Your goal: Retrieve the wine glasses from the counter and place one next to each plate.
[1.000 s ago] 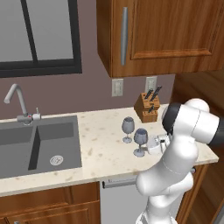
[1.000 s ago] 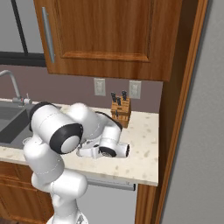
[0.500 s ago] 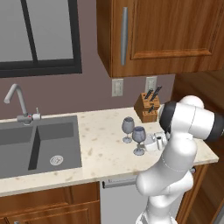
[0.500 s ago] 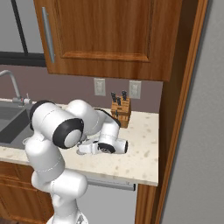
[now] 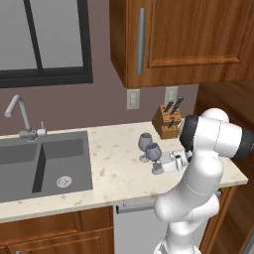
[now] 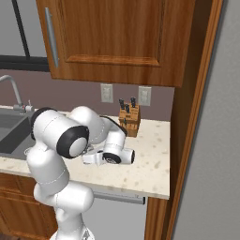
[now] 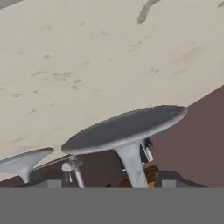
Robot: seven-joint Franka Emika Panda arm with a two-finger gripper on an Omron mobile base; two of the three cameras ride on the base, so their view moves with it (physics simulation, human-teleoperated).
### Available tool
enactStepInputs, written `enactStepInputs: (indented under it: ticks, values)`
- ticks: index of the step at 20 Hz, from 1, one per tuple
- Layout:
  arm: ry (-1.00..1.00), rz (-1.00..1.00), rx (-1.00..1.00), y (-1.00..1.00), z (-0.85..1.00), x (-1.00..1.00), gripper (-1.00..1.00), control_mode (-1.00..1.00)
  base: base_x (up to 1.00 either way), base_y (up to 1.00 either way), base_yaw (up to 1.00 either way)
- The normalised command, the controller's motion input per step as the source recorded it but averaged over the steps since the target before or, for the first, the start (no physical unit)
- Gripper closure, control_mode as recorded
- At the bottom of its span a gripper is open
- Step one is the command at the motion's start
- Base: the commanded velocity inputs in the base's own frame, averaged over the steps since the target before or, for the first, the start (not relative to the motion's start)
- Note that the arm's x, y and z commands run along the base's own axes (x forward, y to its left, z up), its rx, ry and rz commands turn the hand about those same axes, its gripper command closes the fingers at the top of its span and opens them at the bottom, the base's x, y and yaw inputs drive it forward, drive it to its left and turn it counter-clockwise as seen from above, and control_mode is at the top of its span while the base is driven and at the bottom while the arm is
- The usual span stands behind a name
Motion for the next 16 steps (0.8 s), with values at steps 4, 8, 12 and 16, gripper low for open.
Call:
enactStepInputs:
  ticks: [4, 8, 12, 16]
  values:
    - [-0.02, 0.0, 0.0, 0.0, 0.01, 0.0, 1.0, -1.0, 0.0, 0.0, 0.0]
    - [-0.16, 0.0, 0.0, 0.0, 0.46, -0.27, 1.0, -1.0, 0.0, 0.0, 0.0]
    - [-0.3, -0.03, 0.0, 0.03, 0.98, -0.53, 1.0, -1.0, 0.0, 0.0, 0.0]
    - [-0.28, -0.05, 0.0, 0.03, 1.0, -0.61, 1.0, -1.0, 0.0, 0.0, 0.0]
